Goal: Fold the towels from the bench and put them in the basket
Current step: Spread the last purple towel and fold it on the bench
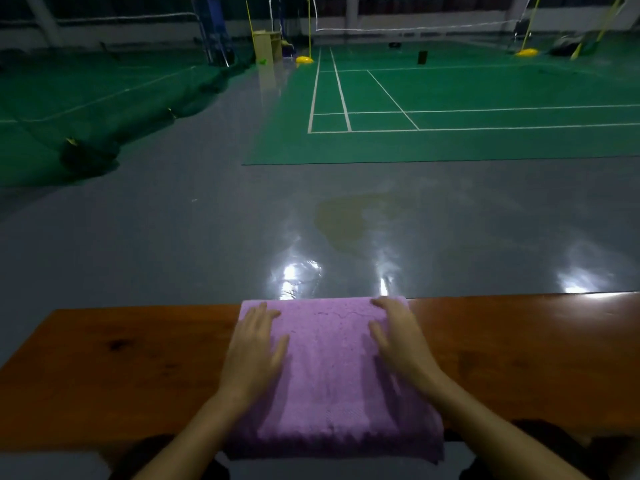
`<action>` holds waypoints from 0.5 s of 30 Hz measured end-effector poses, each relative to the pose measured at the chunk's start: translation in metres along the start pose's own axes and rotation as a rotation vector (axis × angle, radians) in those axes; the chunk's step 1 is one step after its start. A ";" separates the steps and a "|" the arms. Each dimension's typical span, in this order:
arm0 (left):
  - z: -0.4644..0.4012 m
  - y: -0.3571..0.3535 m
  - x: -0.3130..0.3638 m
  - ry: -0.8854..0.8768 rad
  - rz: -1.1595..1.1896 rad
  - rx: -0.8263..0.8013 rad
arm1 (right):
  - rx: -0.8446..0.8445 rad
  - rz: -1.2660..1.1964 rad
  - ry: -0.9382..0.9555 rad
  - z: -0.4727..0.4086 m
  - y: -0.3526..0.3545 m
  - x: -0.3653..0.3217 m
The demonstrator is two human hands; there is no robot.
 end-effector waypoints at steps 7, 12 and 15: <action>0.026 -0.042 -0.003 0.041 -0.299 -0.251 | -0.210 0.508 0.074 0.049 -0.055 0.004; 0.029 -0.040 -0.005 0.055 -0.335 -0.263 | -0.167 0.575 0.017 0.044 -0.023 0.034; 0.031 -0.036 -0.007 0.070 -0.360 -0.266 | -0.057 0.520 -0.052 0.050 0.002 0.049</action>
Point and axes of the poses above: each hand's wrist, its own z-axis away from the middle knuckle, its own y-axis out of the back of the hand, x = y × z, the point moved 10 cm from there along -z, towards the middle knuckle
